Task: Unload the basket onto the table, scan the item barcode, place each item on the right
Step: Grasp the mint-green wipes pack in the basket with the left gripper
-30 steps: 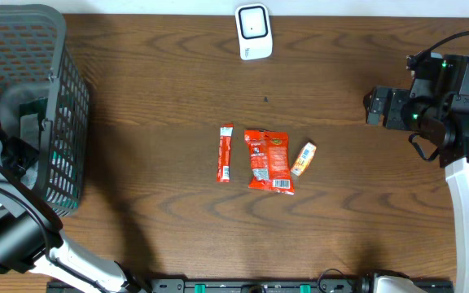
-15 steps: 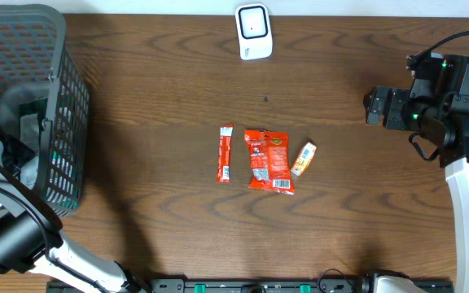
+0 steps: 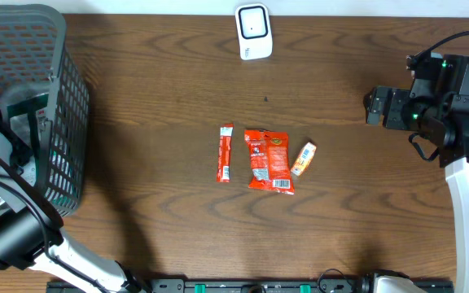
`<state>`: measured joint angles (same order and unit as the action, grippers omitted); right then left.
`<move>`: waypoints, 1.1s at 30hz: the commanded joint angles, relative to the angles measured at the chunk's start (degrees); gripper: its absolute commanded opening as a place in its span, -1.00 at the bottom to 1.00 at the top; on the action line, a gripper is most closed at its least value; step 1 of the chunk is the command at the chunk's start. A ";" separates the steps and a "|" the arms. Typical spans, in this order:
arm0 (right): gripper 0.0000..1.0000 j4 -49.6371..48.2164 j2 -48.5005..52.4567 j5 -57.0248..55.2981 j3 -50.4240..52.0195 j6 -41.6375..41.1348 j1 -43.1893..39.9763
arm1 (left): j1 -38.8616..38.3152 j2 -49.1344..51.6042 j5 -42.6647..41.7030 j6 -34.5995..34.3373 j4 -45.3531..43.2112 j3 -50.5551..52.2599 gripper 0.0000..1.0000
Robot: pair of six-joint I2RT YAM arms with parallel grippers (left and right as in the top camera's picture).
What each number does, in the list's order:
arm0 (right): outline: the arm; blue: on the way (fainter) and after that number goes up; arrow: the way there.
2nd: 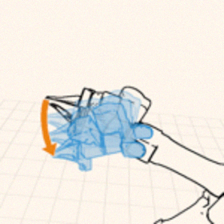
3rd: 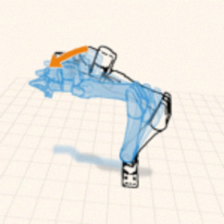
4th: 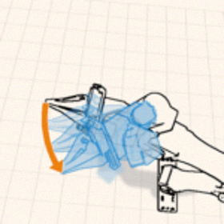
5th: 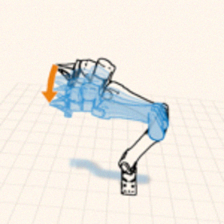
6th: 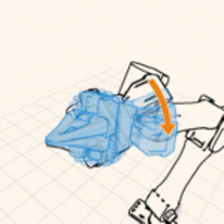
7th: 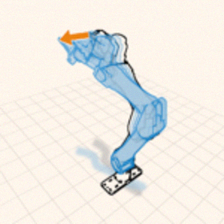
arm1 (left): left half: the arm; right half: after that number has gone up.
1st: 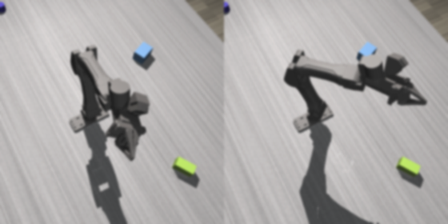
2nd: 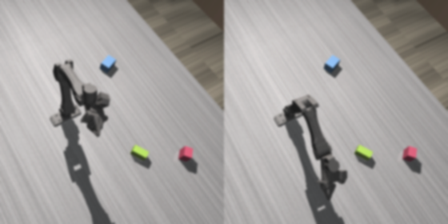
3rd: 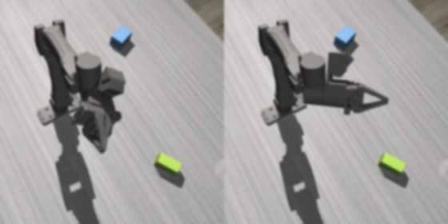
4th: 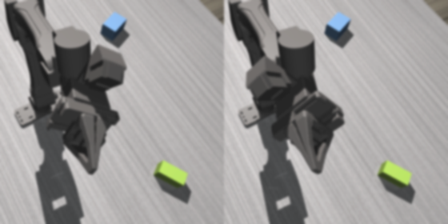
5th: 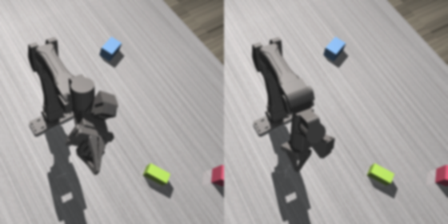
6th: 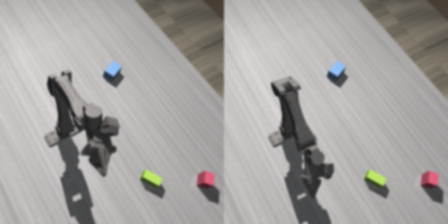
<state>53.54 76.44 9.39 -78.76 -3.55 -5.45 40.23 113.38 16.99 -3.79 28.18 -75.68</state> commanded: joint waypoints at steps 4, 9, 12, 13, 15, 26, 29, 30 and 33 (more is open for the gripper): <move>0.99 0.09 -0.39 0.09 -0.90 -0.66 -0.24 | 0.66 0.87 -1.31 -2.64 3.26 1.20 -0.81; 0.99 0.09 -0.39 0.09 -0.90 -0.66 -0.24 | -0.04 -11.28 -1.27 -7.82 3.65 0.74 -0.85; 0.99 0.09 -0.39 0.09 -0.90 -0.66 -0.24 | -1.18 -23.52 -1.27 -10.10 2.05 0.74 -0.85; 0.98 0.09 -0.39 0.09 -0.90 -0.68 -0.24 | -1.64 -26.82 -1.29 -10.32 1.62 0.74 -0.85; 0.99 0.09 -0.39 0.09 -0.90 -0.68 -0.24 | -2.97 -32.52 -1.31 -11.26 1.25 0.74 -0.85; 0.98 0.09 -0.39 0.09 -0.90 -0.66 -0.24 | -32.09 -59.74 1.77 -9.62 2.38 0.76 -0.85; 0.98 0.09 -0.39 0.09 -0.90 -0.68 -0.24 | -40.57 -61.88 1.75 -9.70 6.21 0.76 -0.86; 0.99 0.09 -0.39 0.09 -0.90 -0.68 -0.24 | -43.71 -61.83 1.75 -10.38 8.55 0.76 -0.86; 0.99 0.09 -0.39 0.09 -0.90 -0.68 -0.24 | -51.28 -59.45 1.75 -15.04 16.04 1.36 -0.86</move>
<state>53.47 76.44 9.37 -78.76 -3.68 -5.45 -4.97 50.94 17.54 -15.18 39.59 -74.70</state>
